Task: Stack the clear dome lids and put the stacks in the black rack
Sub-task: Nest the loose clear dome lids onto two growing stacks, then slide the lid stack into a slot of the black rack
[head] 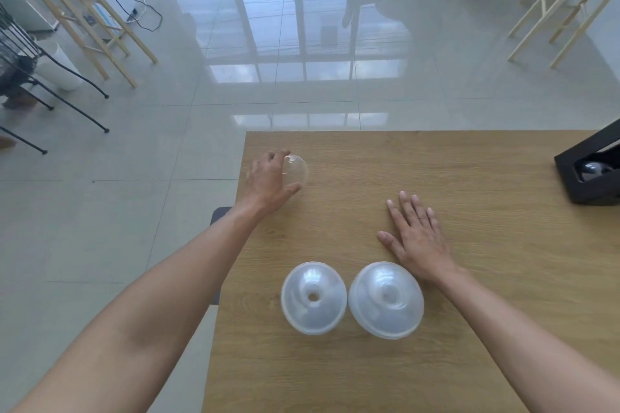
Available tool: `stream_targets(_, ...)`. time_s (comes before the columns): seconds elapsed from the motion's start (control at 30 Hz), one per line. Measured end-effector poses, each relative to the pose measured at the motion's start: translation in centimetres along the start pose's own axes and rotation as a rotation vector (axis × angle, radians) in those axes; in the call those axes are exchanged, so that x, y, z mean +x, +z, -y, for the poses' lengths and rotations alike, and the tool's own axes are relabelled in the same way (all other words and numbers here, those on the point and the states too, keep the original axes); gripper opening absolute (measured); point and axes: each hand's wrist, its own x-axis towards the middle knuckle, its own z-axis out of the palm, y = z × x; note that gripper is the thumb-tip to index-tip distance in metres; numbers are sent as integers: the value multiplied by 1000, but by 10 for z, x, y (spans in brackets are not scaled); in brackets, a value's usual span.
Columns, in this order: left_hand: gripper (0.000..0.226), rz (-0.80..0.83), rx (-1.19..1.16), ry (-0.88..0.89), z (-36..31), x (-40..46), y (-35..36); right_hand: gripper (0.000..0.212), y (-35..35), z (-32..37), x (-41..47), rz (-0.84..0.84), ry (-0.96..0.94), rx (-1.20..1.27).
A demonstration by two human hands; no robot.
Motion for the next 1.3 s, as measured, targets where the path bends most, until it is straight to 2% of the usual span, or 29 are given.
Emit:
stream_targets(0.27, 76, -40, -295, 126, -29, -121, -64, 82, -7, 6, -4, 31, 18, 39)
stream_targets(0.5, 80, 50, -278, 213, -41, -230, -71, 70, -6, 7, -45, -53, -12, 181)
stream_targets(0.67, 84, 54, -180, 204, -43, -250, -40, 71, -2, 4, -88, -57, -19, 250)
stream_targets(0.87, 85, 26, -141, 191, -46, -255, -33, 57, 13, 5, -133, -132, -20, 356)
stream_targets(0.97, 91, 0, -144, 188, -55, -257, -38, 72, 25, 5, -147, -116, -70, 397)
stream_targets(1.07, 89, -33, -126, 248, -77, -258, -44, 106, 40, 9, -155, -26, -101, 331)
stream_targets(1.13, 88, -25, -128, 289, -98, -258, -43, 124, 48, 16, -156, -24, -69, 296)
stream_targets(1.2, 88, -6, -146, 298, -118, -256, -39, 131, 51, 24, -152, -61, -20, 289)
stream_targets(1.3, 87, 49, -164, 276, -143, -251, -29, 131, 53, 35, -144, -111, 30, 313)
